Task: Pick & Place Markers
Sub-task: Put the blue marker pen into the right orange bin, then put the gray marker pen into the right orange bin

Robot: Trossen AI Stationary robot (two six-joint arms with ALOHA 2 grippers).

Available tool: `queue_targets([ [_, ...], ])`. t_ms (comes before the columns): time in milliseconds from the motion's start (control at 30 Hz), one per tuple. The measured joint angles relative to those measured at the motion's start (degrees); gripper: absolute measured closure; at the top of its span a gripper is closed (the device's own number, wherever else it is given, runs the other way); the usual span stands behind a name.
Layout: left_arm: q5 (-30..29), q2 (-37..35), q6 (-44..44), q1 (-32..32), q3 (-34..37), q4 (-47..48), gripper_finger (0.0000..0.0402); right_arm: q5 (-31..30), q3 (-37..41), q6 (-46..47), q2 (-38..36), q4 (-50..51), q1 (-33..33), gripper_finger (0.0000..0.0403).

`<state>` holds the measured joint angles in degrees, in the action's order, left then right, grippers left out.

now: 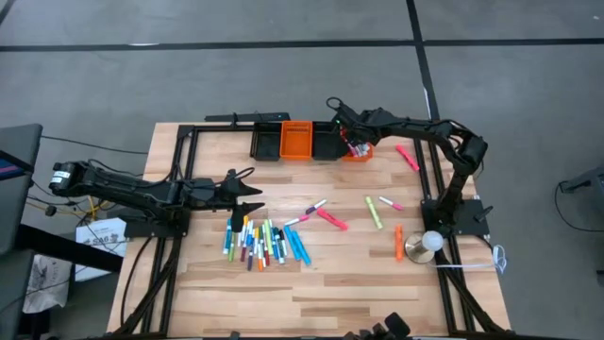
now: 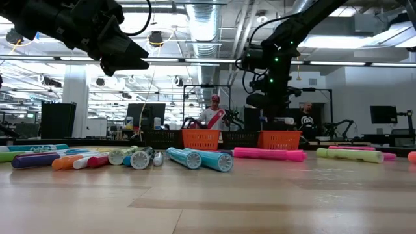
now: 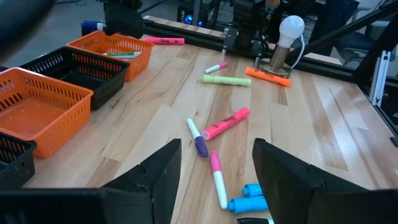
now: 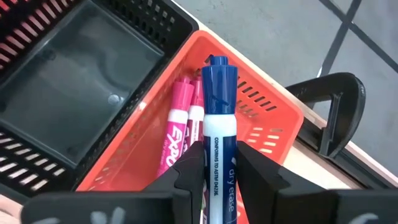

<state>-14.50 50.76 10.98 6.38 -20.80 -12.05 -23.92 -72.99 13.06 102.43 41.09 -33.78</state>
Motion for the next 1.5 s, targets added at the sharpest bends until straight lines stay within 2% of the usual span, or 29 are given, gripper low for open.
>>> queue_targets([
  [200,0.0,0.0,-0.2,0.0,0.0,0.0,0.0206,0.0,0.0,0.3,0.0,0.7,0.0,0.0324],
  [633,0.0,0.0,-0.2,0.0,0.0,0.0,0.0206,0.0,0.0,0.5,0.0,0.6,0.0,0.0244],
  [1000,0.0,0.0,-0.2,0.0,0.0,0.0,0.0206,-0.2,0.0,0.6,0.0,-0.1,0.7,0.0236],
  [1133,0.0,0.0,-0.2,0.0,0.0,0.0,0.0206,-0.5,0.0,0.6,0.0,-2.1,3.5,0.0239],
  [1333,0.0,0.0,-0.2,0.0,0.0,0.0,0.0206,-6.7,0.0,1.9,0.0,-8.1,10.5,0.0244],
  [1500,0.0,0.0,-0.2,0.0,0.0,0.0,0.0206,-8.0,0.0,1.9,0.0,-11.9,17.1,0.0251],
])
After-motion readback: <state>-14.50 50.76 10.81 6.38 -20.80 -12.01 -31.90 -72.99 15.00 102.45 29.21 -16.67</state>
